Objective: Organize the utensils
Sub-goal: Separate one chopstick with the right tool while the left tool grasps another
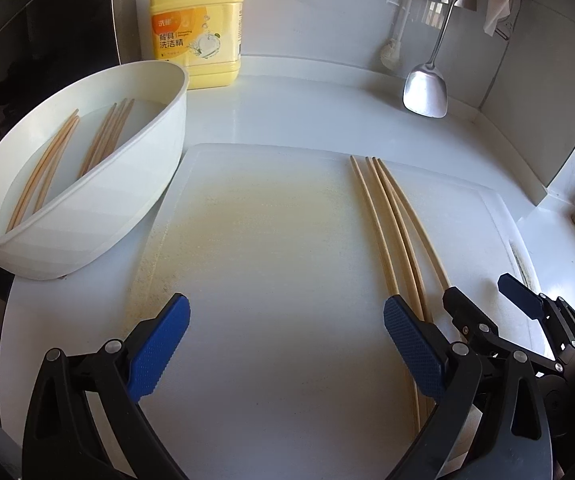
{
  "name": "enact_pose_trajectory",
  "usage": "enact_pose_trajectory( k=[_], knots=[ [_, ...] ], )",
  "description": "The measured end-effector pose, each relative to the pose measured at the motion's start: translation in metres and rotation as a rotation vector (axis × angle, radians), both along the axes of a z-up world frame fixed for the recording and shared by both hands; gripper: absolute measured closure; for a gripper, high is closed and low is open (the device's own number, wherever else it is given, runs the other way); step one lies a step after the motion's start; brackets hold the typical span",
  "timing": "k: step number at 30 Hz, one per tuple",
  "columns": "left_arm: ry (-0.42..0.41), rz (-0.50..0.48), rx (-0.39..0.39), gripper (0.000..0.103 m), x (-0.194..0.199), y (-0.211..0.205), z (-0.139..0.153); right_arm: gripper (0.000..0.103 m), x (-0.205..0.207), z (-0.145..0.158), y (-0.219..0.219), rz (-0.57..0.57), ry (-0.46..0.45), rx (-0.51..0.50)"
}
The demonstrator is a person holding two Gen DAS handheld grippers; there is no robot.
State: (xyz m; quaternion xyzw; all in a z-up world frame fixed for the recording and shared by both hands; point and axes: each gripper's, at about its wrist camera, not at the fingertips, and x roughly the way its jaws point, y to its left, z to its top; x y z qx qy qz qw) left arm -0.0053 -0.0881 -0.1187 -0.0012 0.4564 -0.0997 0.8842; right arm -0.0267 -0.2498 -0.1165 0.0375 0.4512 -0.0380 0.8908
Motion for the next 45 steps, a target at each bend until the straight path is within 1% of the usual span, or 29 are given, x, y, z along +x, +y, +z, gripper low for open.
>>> enact_pose_trajectory(
  k=[4,11,16,23,27,31,32,33,45],
  knots=[
    [0.000,-0.020,-0.003,0.007,0.000,-0.010,-0.003,0.033,-0.004,-0.002,-0.011,-0.016,-0.007,0.010],
    [0.007,-0.045,0.023,0.007,0.002,-0.024,-0.013,0.033,-0.005,-0.003,-0.021,-0.012,-0.016,0.013],
    [0.008,-0.041,0.049,0.007,0.003,-0.028,-0.018,0.033,-0.006,-0.003,-0.024,-0.004,-0.016,0.015],
    [0.001,-0.041,0.053,0.005,0.001,-0.028,-0.022,0.033,-0.008,-0.003,-0.025,0.000,-0.016,0.016],
    [-0.017,-0.043,0.060,0.005,0.000,-0.029,-0.023,0.033,-0.006,-0.004,-0.026,0.005,-0.017,0.014],
    [-0.031,-0.039,0.065,0.006,-0.003,-0.030,-0.025,0.033,-0.004,-0.003,-0.025,0.017,-0.021,0.015],
    [-0.034,-0.035,0.094,0.007,-0.003,-0.032,-0.026,0.033,-0.004,-0.003,-0.025,0.020,-0.021,0.015],
    [-0.044,-0.034,0.095,0.007,-0.004,-0.031,-0.026,0.033,-0.003,-0.003,-0.025,0.023,-0.023,0.014],
    [-0.048,0.019,0.086,0.008,0.003,-0.018,-0.027,0.033,0.001,-0.003,-0.025,0.044,-0.027,0.015]
  ],
)
